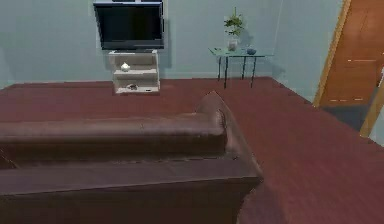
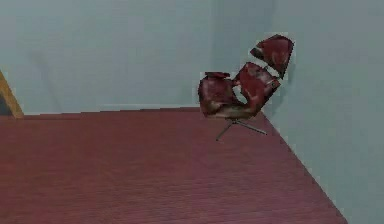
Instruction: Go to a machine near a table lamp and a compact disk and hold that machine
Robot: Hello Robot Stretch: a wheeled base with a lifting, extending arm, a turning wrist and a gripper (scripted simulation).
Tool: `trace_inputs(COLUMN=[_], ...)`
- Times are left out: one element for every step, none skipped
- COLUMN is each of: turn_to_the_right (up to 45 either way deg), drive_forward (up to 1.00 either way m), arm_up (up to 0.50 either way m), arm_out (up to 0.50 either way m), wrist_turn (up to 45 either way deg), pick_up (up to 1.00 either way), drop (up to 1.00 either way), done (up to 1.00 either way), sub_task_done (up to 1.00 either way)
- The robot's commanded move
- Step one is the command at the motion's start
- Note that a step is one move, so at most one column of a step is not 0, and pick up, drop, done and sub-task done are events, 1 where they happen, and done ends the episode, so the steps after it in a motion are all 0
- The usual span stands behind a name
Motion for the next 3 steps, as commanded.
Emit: trace_inputs(turn_to_the_right=[45.0,39.0,0.0], drive_forward=[0.0,0.0,0.15], arm_up=[0.0,0.0,0.0], arm_out=[0.0,0.0,0.0], wrist_turn=[0.0,0.0,0.0], pick_up=[0.0,0.0,0.0], drop=[0.0,0.0,0.0], done=[0.0,0.0,0.0], sub_task_done=[0.0,0.0,0.0])
